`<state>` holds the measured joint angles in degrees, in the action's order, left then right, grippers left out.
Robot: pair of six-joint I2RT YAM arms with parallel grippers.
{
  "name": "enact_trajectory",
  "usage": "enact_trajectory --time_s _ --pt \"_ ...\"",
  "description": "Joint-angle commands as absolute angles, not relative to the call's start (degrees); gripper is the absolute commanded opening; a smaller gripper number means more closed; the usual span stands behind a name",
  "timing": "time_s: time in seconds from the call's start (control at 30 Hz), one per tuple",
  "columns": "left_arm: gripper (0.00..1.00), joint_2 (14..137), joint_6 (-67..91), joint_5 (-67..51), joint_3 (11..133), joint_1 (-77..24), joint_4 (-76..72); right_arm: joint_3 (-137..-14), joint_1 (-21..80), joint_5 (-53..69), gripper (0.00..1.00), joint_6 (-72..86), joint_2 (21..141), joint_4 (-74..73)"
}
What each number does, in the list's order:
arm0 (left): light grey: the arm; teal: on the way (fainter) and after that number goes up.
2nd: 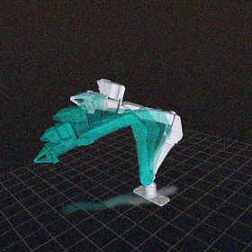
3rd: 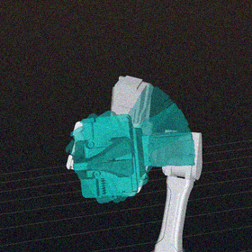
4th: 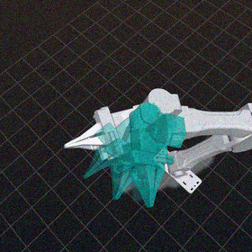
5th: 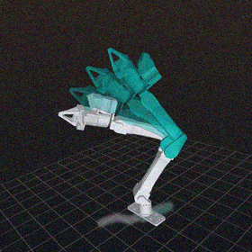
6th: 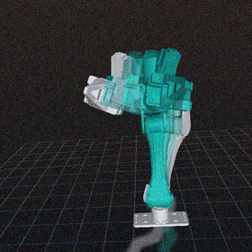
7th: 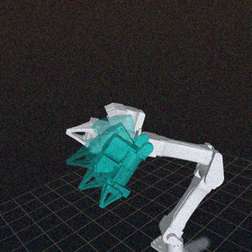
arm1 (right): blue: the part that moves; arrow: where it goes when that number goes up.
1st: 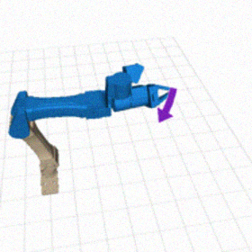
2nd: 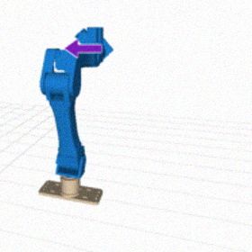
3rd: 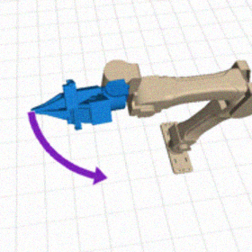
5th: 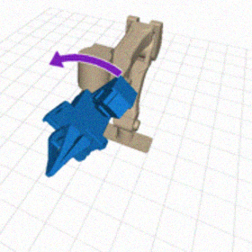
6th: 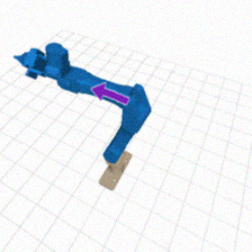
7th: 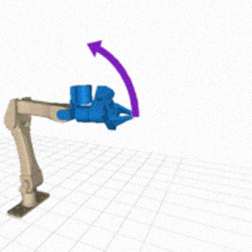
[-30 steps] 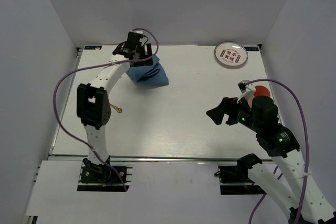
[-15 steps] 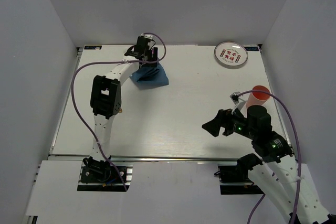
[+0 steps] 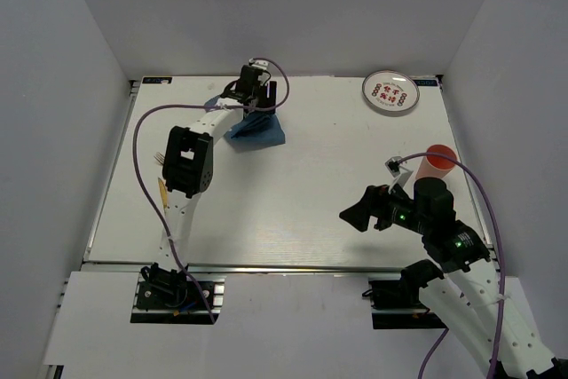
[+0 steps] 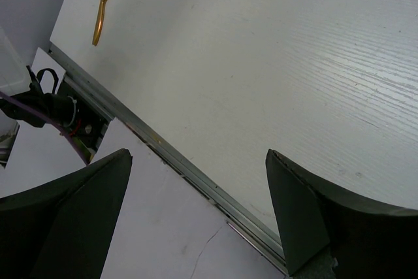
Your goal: Set the dinner table for one person
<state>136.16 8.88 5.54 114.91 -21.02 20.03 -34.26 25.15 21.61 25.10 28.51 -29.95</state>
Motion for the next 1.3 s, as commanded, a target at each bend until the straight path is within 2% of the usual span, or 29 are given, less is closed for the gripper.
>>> enact_trajectory --time_s 0.0,0.07,0.2,0.3,0.4,0.43,0.5,0.77,0.9,1.03,1.13,1.27 --pt "0.81 136.66 8.26 6.94 117.59 -21.62 18.72 -34.37 25.22 22.41 0.89 24.52 28.56 -28.39" --pt "0.78 138.50 8.26 8.87 119.09 -21.62 19.85 -34.54 25.14 22.33 0.89 24.26 28.65 -28.39" --pt "0.48 138.96 9.31 7.83 120.84 -22.15 20.74 -34.63 25.14 21.53 0.89 23.82 29.00 -28.39" --pt "0.40 135.01 10.89 8.00 119.10 -22.15 18.82 -33.93 25.13 21.71 0.89 23.99 29.97 -26.73" --pt "0.21 129.82 11.25 7.47 116.63 -22.68 14.95 -33.49 25.22 22.94 0.89 24.61 31.37 -25.40" --pt "0.10 128.25 11.51 7.38 117.15 -22.68 15.29 -33.40 25.22 23.03 0.89 24.70 31.90 -24.70" --pt "0.03 127.27 11.86 5.46 119.70 -22.68 16.34 -33.05 25.14 22.68 0.89 24.87 32.17 -24.00" --pt "0.00 115.70 21.07 -8.61 116.29 -25.13 16.27 -29.09 25.05 16.18 0.89 31.72 40.06 -11.01" --pt "0.00 102.77 33.63 -2.66 100.85 -26.63 11.44 -31.54 24.87 11.70 0.89 31.91 51.38 -6.42" --pt "0.00 89.15 47.60 9.29 77.82 -26.63 11.17 -35.06 23.21 8.09 0.89 31.20 58.79 -1.85" --pt "0.00 81.14 53.42 13.34 65.77 -26.63 12.65 -37.08 21.81 7.38 0.89 29.45 63.27 -0.70" --pt "0.00 74.28 55.72 12.57 53.20 -26.10 12.40 -36.66 20.74 10.10 0.89 30.05 64.69 1.32"
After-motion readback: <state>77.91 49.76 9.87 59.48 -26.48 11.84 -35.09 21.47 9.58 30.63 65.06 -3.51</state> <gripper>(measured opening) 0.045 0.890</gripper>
